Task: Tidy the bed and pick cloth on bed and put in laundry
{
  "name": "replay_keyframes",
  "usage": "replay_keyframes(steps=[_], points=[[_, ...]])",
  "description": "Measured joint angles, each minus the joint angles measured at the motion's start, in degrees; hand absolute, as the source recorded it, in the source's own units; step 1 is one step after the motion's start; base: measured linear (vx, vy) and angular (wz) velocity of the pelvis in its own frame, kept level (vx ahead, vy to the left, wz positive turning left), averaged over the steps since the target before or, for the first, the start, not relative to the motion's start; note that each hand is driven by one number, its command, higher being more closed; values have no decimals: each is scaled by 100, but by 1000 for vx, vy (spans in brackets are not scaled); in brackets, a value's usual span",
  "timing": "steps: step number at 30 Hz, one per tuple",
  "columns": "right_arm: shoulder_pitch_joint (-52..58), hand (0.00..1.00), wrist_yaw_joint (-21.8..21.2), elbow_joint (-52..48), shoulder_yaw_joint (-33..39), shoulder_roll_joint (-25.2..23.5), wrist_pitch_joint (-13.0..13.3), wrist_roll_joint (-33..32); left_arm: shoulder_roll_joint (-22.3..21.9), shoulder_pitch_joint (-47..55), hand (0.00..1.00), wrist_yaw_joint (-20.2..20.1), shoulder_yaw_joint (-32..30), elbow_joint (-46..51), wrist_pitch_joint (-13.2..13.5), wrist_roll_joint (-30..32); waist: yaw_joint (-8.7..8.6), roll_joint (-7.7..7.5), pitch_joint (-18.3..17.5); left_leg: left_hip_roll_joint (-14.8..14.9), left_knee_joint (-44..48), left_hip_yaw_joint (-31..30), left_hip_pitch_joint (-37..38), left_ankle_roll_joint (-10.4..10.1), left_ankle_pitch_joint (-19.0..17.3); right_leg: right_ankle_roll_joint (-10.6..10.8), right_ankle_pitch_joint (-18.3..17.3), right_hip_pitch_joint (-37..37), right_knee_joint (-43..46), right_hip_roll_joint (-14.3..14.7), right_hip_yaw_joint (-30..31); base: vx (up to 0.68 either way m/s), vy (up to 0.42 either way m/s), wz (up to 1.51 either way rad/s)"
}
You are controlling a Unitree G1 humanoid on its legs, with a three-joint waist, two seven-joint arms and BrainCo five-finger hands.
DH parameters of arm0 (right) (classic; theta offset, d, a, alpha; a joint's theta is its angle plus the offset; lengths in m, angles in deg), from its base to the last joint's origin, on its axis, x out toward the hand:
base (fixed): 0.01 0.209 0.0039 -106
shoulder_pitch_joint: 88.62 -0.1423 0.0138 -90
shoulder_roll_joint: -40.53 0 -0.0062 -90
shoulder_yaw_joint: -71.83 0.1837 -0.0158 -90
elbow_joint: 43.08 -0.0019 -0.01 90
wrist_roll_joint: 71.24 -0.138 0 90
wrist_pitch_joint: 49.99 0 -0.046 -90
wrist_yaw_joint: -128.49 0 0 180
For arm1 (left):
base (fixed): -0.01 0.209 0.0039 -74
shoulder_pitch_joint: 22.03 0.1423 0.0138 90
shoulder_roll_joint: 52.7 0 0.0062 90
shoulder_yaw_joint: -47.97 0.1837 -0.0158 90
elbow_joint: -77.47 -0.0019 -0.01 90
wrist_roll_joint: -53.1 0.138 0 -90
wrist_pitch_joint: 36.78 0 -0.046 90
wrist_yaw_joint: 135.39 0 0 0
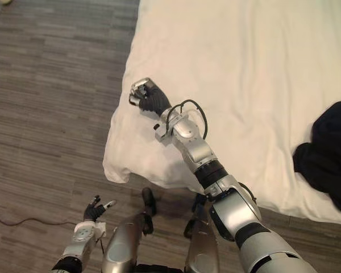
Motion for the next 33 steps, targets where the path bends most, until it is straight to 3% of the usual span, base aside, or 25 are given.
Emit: replay_keyframes(steps=[3, 5, 7, 10, 15, 19, 23, 27, 30, 33], points=[[459, 100, -420, -123, -878, -133, -103, 85, -7, -221, 0, -8, 306, -160, -31, -3, -20, 33, 6, 1, 60, -158, -151, 6, -9, 1, -3, -114, 0, 5, 27, -11, -4, 1], [687, 100, -523, 44, -1085, -338, -158, 231, -18, -294, 0, -14, 422, -229, -20, -1, -35, 64, 15, 5, 133, -196, -236, -2, -22, 2, -5, -151, 0, 2, 23, -31, -3, 7], [813, 100, -582, 805, -1282, -582, -393, 430, -27, -353, 0, -14, 460, -293, -3, -1, -66, 108, 38, 5, 188, -255, -304, -3, -23, 5, -9, -159, 0, -4, -6, -36, 4, 11], [1273, 100, -678, 1951, -1353, -529, -658, 795, -32, -358, 0, -9, 461, -290, 127, 25, -35, 146, 60, -3, 236, -359, -394, -19, -31, 19, -23, -159, 0, -15, -105, -35, 7, 18], [2084, 100, -1297, 2060, -1360, -42, -609, 1088, -34, -297, 0, -16, 459, -410, 191, 108, -132, 140, 58, 9, 237, -395, -219, -23, -19, 21, -24, 27, 1, 2, -118, 6, 12, 1], [2680, 100, -1587, 1419, -1420, -28, -264, 1188, 11, -211, 0, -141, 455, -393, 306, 251, -261, -10, -77, 16, 155, -349, 200, -35, -21, 109, -95, 377, 0, 19, -59, 7, 16, -10], [3226, 100, -1523, 341, -1611, 179, 251, 1006, 75, 295, 0, -141, 451, -583, 213, 513, -257, -474, -776, 47, -136, -114, 778, -104, -26, 143, -186, 683, -4, 80, 139, 21, -1, -27], [3264, 100, -1275, -1397, -1507, 106, 482, 231, 99, 511, 0, -135, 445, -806, 115, 575, -272, -722, -1411, 103, -481, 54, 1154, -190, 25, 130, -314, 810, -5, 158, 227, 36, -27, -20], [3085, 100, -743, -2482, -1123, -225, 568, -267, 70, 611, 0, -133, 455, -942, 46, 648, -302, -720, -1774, 108, -766, 136, 1364, -252, 143, 106, -338, 851, -4, 199, 235, 57, -22, -16], [2478, 100, 45, -2575, -284, -478, 465, -452, 25, 626, 0, -131, 453, -1010, -2, 736, -308, -683, -1929, 103, -903, 180, 1565, -261, 226, 93, -324, 974, -3, 220, 256, 58, -12, -6]])
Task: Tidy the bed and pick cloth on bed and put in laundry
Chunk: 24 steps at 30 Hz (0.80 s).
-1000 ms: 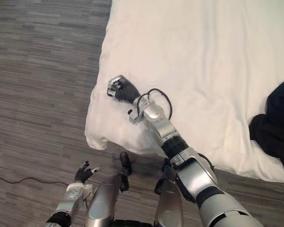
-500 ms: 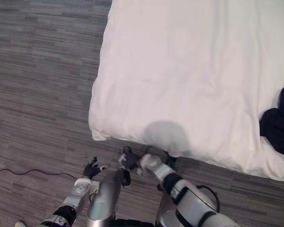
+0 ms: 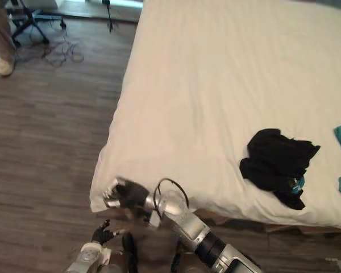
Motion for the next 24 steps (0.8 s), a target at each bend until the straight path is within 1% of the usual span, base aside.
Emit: replay_keyframes(steps=[1, 3, 5, 6, 7, 8, 10, 11, 12, 13, 14, 15, 17, 19, 20, 21, 23, 24], points=[[-179, 100, 220, 130, 243, -25, -93, 0, 0, 6, 0, -8, -10, -3, -27, 69, 1, 15, -5, -9, -11, 3, 59, -1, 1, 3, -2, 63, 0, 17, -10, 46, -11, 2], [-282, 100, 445, 347, 445, -46, -192, 0, 0, 18, 0, -11, -13, -2, -41, 119, 3, 23, -18, -12, -15, 4, 103, -1, 1, 7, -5, 113, 0, 19, -20, 0, 0, 0], [-429, 100, 898, 966, 725, -118, -420, 21, 2, 41, 0, -30, -26, 0, -45, 172, 7, 52, -12, -15, -78, 2, 179, -10, 19, 18, -13, 161, -1, 21, -28, 0, 0, 0], [-465, 100, 994, 1145, 772, -138, -461, 43, 2, 43, 0, -45, -26, 2, -45, 172, 11, 74, 3, -18, -80, 1, 173, -8, 21, 19, -14, 154, -1, 19, -28, 0, 0, 0], [-575, 100, 1164, 1657, 913, -162, -559, 81, -7, 36, 0, -109, -21, 6, -50, 172, 11, 143, 54, -23, -87, -12, 149, 5, 38, 23, -7, 134, 0, 5, -29, -43, -8, 5], [-818, 100, 1295, 2417, 1110, -121, -601, 126, -35, -6, 0, -134, 6, 26, -50, 171, 21, 237, 129, -46, -77, -18, 37, 21, 55, 31, 30, 34, 0, -22, -7, -41, -8, 7], [-1083, 100, 1329, 3023, 1445, -71, -603, 273, -47, -71, 0, -139, 6, 118, -48, 159, 18, 319, 277, -70, -73, -19, -94, 49, 81, 41, 90, -90, 1, -45, 35, -54, -1, 5], [-1288, 100, 1350, 3457, 1732, 35, -591, 281, -48, -152, 0, -138, 4, 159, -39, 149, 32, 418, 457, -94, -72, -18, -179, 73, 120, 46, 144, -186, 1, -63, 68, -76, 5, 0], [-1440, 100, 1311, 3814, 1974, 197, -529, 278, -46, -212, 0, -134, 2, 210, -38, 137, 33, 526, 662, -121, -67, -22, -231, 89, 150, 43, 173, -243, 1, -81, 93, -62, 3, -5], [-1468, 100, 1300, 3934, 2118, 281, -490, 270, -44, -227, 0, -131, 0, 254, -30, 119, 31, 577, 763, -129, -67, -21, -249, 97, 163, 44, 186, -268, 1, -85, 113, -48, 2, -9], [-1431, 100, 1284, 4140, 2365, 481, -433, 233, -45, -226, 0, -123, -15, 303, -25, 41, 21, 664, 901, -133, -67, 8, -302, 97, 174, 37, 200, -347, 1, -82, 156, -12, -7, -13], [-1304, 100, 1182, 4186, 2512, 620, -285, 223, -46, -202, 0, -122, -21, 302, -26, 37, -11, 692, 933, -125, -67, 32, -332, 94, 175, 37, 203, -394, 1, -65, 184, 12, -9, -14], [-1001, 100, 1125, 3937, 2692, 675, -151, 209, -48, -155, 0, -122, -65, 303, -6, 38, -72, 692, 933, -103, -67, 52, -283, 82, 167, 51, 190, -363, 1, -13, 206, 66, -8, -11], [-524, 100, 1121, 3689, 2947, 703, -116, 167, -64, -155, 0, -123, -67, 355, 95, 39, -86, 688, 929, -68, -68, 85, -170, 41, 132, 105, 145, -268, 1, 31, 263, 75, -11, -10], [-137, 100, 1123, 3459, 3101, 716, -102, 100, -64, -153, 0, -123, -81, 381, 145, 39, -89, 677, 923, -52, -65, 117, -97, 6, 90, 122, 122, -212, 1, 51, 298, 70, -1, -18], [478, 100, 1120, 3048, 3284, 698, -28, 64, -69, -115, 0, -123, -190, 396, 186, 47, -109, 641, 895, -41, -57, 179, 3, -12, 27, 115, 76, -145, 0, 68, 355, 87, 5, -24], [1146, 100, 1124, 2761, 3533, 540, 40, 73, -62, 39, 0, -116, -398, 397, 190, 64, -254, 551, 749, -29, -46, 279, 79, -34, -59, 136, 21, -113, 0, 90, 447, 99, 10, -28], [1537, 100, 1138, 2674, 3734, 384, 43, 85, -64, 150, 0, -119, -539, 374, 188, 87, -353, 477, 623, -15, -41, 374, 143, -51, -113, 134, -2, -106, 0, 112, 521, 99, 8, -33]])
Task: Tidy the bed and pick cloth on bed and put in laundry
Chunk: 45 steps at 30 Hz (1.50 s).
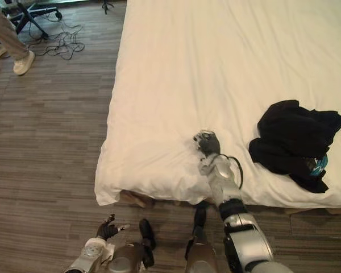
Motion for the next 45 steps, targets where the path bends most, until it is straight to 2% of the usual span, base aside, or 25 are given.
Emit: replay_keyframes(steps=[2, 5, 10, 12, 14, 18, 20, 21, 23, 24, 27, 28, 29, 30, 31, 33, 35, 36, 39, 40, 41, 42, 43, 44, 45], points=[[588, 100, 86, -15, 321, -198, -3, 48, -9, 81, 0, -3, -101, -48, -3, 81, -67, -94, -117, 33, 3, 152, 182, -43, -93, -5, -43, 102, 0, 48, 110, 107, 4, -40], [1782, 100, 489, 1008, 962, -297, -360, 662, -65, 146, 0, -16, -272, -53, -7, 148, -99, -213, -437, 118, 8, 415, 452, -119, -265, -16, -159, 249, 0, 134, 267, 93, -9, -38], [2979, 100, 608, 2092, 1357, -323, -430, 1470, -78, 212, 0, -28, -507, -133, -219, 282, -394, -149, -588, 196, 0, 888, 837, -190, -423, -39, -229, 378, -5, 224, 375, 50, -5, -47], [2887, 100, 554, 2203, 1321, -374, -296, 1573, 28, 519, 0, 13, -586, -131, -325, 284, -423, -22, -596, 516, 267, 1575, 1039, -285, -551, -625, -876, 64, 798, 128, -1072, -3, -48, -125], [2661, 100, 481, 2200, 1110, -405, -159, 1673, 193, 782, 0, 86, -558, -149, -384, 266, -350, -141, -645, 540, 417, 1988, 1244, -313, -569, -648, -880, -167, 1550, -119, -1729, 72, -76, -157], [2253, 100, 294, 2215, 741, -516, -2, 1458, 289, 930, 0, 124, -516, -403, -640, 109, -313, -34, -584, 1359, 2552, 2016, 1067, -242, -817, -719, -1241, -42, 1817, 155, -1436, 74, -186, -87], [2138, 100, 377, 2271, 597, -450, 76, 1257, 42, 1016, 0, 139, -529, -536, -671, -377, -249, 169, -494, 1889, 4490, 957, 313, 247, -547, -810, -1328, 145, 1651, 387, -954, 22, -109, -106], [2039, 100, 486, 2281, 552, -334, 99, 1204, -173, 1038, 0, 167, -649, -556, -730, -460, -235, 312, -451, 1665, 4917, 250, -23, 51, -898, -856, -1282, 180, 1572, 520, -542, 60, -19, -152], [1859, 100, 617, 2334, 529, -325, 163, 1115, -304, 1054, 0, 286, -702, -664, -728, -470, -268, 284, -392, 967, 4458, -369, -137, 80, -1302, -910, -1137, 125, 1405, 701, 123, 60, 0, -157], [1736, 100, 638, 2438, 502, -408, 193, 1113, -340, 1192, 0, 289, -783, -639, -671, -456, -102, 219, -361, 471, 3964, -817, -93, 229, -1441, -877, -1013, 83, 1303, 923, 767, 16, -4, -177], [1486, 100, 677, 2400, 284, -466, 313, 1124, -519, 1428, 0, 237, -1248, -604, -660, -440, 29, 158, -356, -363, 2677, -2174, -74, 635, -1550, -821, -892, -78, 907, 1486, 1997, -2, 37, -237], [1347, 100, 682, 2381, 161, -498, 340, 1128, -540, 1526, 0, 237, -1334, -611, -662, -455, 81, 143, -380, -471, 2083, -2707, 51, 804, -1628, -825, -895, -189, 642, 1699, 2197, -37, 38, -288], [1143, 100, 680, 2369, 77, -548, 366, 1152, -542, 1492, 0, 218, -1328, -598, -657, -487, 254, 256, -377, -172, 1631, -2662, 162, 582, -1971, -1098, -1078, -602, 1387, 1840, 1803, 1, 41, -244], [1171, 100, 683, 2309, 40, -620, 365, 1173, -452, 1490, 0, 165, -1289, -605, -702, -489, 271, 119, -325, -264, 1648, -2454, 197, 615, -1981, -1144, -1224, -824, 1952, 1738, 1535, 60, 30, -173], [1315, 0, 677, 2153, 33, -670, 402, 1277, -387, 1512, 0, 75, -1264, -633, -790, -491, 235, 4, -343, -342, 1713, -2243, 248, 554, -2019, -849, -1290, -737, 2020, 1544, 1386, 65, 37, -106], [1630, 0, 728, 1898, 27, -675, 519, 1656, -376, 1512, 0, -63, -1193, -848, -1002, -481, 172, 72, -497, -153, 1648, -1900, 424, 498, -1955, -910, -995, -580, 1445, 1784, 1595, 62, 21, -120], [1670, 0, 684, 1842, 76, -659, 610, 1778, -228, 1494, 0, -103, -872, -851, -1003, -492, 169, 89, -510, -47, 1421, -1598, 556, 382, -1862, -881, -1206, -675, 1566, 1555, 770, 49, -2, -93], [1706, 0, 607, 1936, 77, -650, 620, 1775, -125, 1487, 0, -105, -643, -915, -1003, -507, 167, 9, -530, -118, 1311, -1401, 760, 355, -1870, -925, -857, -693, 1764, 1455, 499, 39, 1, -99], [1860, 0, 343, 2108, 69, -622, 597, 1853, -103, 1478, 0, -102, -535, -1065, -964, -684, 137, -48, -556, -139, 1625, -1337, 826, 554, -1803, -981, -531, -471, 1707, 1558, 734, 5, -39, -90], [1825, 0, 244, 2271, 80, -620, 563, 2013, -7, 1473, 0, -166, -431, -1059, -857, -732, 153, -145, -540, -373, 1469, -1600, 718, 673, -1824, -604, -236, -470, 1559, 1585, 917, -124, -40, -100], [1622, 0, 128, 2439, 80, -513, 507, 2088, -99, 1463, 0, -146, -438, -1041, -650, -752, 228, 65, -588, -237, 1028, -1700, 514, 736, -1363, -374, -77, -438, 1408, 1715, 792, -116, 2, -93], [1564, 0, 57, 2522, 112, -515, 419, 2148, -122, 1444, 0, -92, -506, -1046, -589, -811, 224, 63, -585, -193, 1013, -1527, 548, 701, -1340, -675, -578, -526, 1925, 1567, 484, -54, 28, -64], [1518, 0, -39, 2632, 234, -508, 299, 2180, -58, 1423, 0, -30, -490, -1040, -570, -847, 174, -34, -696, -145, 994, -1317, 541, 634, -1271, -777, -1506, -633, 3070, 1068, -83, 27, -8, -26], [1498, 0, -91, 2813, 369, -486, 151, 2208, 8, 1423, 0, -28, -389, -999, -488, -826, 139, 20, -742, -85, 937, -1262, 640, 530, -1207, -593, -1935, -435, 3515, 534, -390, 36, -53, -20], [1456, 0, -117, 2944, 377, -458, 16, 2230, 32, 1424, 0, -5, -350, -982, -389, -823, 153, 7, -783, -48, 931, -1235, 693, 460, -1166, -419, -1945, -90, 3186, 239, -420, 18, -146, -40]])
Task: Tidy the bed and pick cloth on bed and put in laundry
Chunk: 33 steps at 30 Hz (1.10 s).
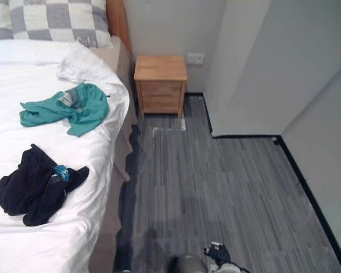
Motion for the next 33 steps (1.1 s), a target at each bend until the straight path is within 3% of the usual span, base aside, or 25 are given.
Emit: replay_keyframes(steps=[1, 2, 3, 6, 11, 16, 22, 27, 31, 32, 33], points=[[-36, 0, -8, 24, -7, -4, -126, 6, 69, 0, 0, 5, 22, 52, 71, -5, 42, -113, -65, -60, -2, 67, 20, -59, 4, 227, 262, 308, -722, -305, 96, -28, -222, -71], [-137, 0, -10, 134, -10, 16, -230, 15, 181, -142, 0, -6, 172, 58, 79, 0, 58, -105, -118, 15, -16, 121, -20, -163, 0, 313, 347, 628, -1663, -117, 276, -68, -288, -106], [-208, 0, -8, 241, -16, 105, -313, 22, 146, -214, 0, 4, 366, -12, 58, 50, 72, 43, -196, 181, -74, 106, -121, -234, 69, 221, 905, 854, -2535, 196, 415, -46, -292, -101], [-153, 0, -38, 370, 92, 221, -531, -13, 113, -252, 0, 11, 362, -115, 56, 43, -51, 159, -252, 334, -129, 119, -175, -372, 114, 83, 1334, 984, -3188, 440, 572, -23, -190, -52], [89, 0, -87, 383, 207, 289, -584, 9, 155, -268, 0, 21, 358, -192, 57, 48, -103, 127, -292, 426, -171, 41, -182, -495, 194, 6, 1401, 970, -3233, 532, 497, -70, -99, 2], [123, 0, -237, 383, 186, 236, -573, 72, 238, -277, 0, 155, 360, -200, 56, 64, -113, -21, -354, 339, -274, -50, -286, -469, 291, 106, 1312, 839, -3237, 420, 347, -77, -9, 8], [100, 0, -215, 413, 169, 234, -554, 216, 177, -515, 0, 260, 253, -162, 178, 53, -102, -50, -367, 241, -444, -206, -297, -435, 425, 80, 1374, 827, -3236, 330, 161, 22, 12, 17], [-122, 0, 132, 453, 134, 232, -603, 161, -31, -1160, 0, 232, -23, 13, 508, 37, -141, -52, -370, 214, -458, -266, -269, -430, 427, 102, 1559, 853, -3235, 325, 15, 48, 24, -3], [-164, 0, 349, 516, 282, 269, -665, 166, -48, -1264, 0, 200, -325, 20, 534, -23, -196, -50, -366, 147, -450, -379, -193, -425, 427, 187, 1620, 871, -3236, 296, 11, 34, 30, -13], [-308, 0, 165, 602, 647, 438, -585, 162, 63, -1345, 0, -12, -799, 154, 561, -117, -348, -137, -111, -159, -377, -552, -172, -184, 277, 268, 1675, 958, -3236, -71, -272, 4, 8, -5], [-308, 0, 166, 602, 647, 438, -585, 162, 63, -1345, 0, -12, -799, 154, 561, -117, -348, -137, -112, -159, -377, -552, -172, -184, 277, 268, 1675, 958, -3236, -71, -272, 0, 0, 0]])
